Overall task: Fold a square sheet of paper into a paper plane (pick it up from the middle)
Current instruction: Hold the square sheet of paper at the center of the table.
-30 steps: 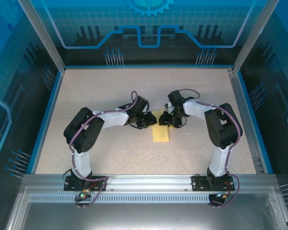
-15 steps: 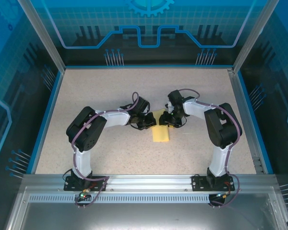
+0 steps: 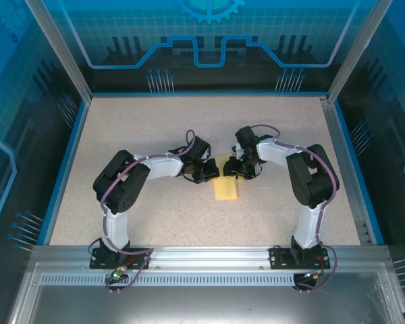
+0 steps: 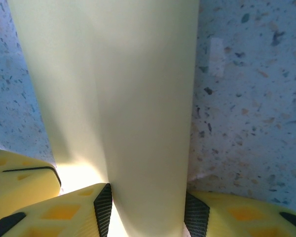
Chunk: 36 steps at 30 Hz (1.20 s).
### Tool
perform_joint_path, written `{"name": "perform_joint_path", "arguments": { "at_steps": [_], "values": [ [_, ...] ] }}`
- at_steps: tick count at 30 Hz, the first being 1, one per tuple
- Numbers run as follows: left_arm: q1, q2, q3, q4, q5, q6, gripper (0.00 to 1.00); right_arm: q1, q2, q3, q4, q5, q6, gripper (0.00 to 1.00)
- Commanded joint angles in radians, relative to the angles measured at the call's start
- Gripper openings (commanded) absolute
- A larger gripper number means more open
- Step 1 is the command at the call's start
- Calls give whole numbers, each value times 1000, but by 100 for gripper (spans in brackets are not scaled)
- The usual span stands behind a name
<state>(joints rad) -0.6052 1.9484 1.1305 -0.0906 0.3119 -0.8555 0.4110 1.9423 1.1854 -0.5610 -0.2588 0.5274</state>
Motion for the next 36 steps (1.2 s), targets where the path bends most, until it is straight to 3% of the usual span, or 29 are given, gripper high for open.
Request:
{"name": "perform_joint_path", "arguments": {
  "at_steps": [1,36],
  "values": [
    [-10,-13,8,-33,-3,23,7,52,194,-81,110,87,-10,50],
    [-9,7,5,-66,-16,35,3,65,244,-55,93,116,-21,49]
  ]
}}
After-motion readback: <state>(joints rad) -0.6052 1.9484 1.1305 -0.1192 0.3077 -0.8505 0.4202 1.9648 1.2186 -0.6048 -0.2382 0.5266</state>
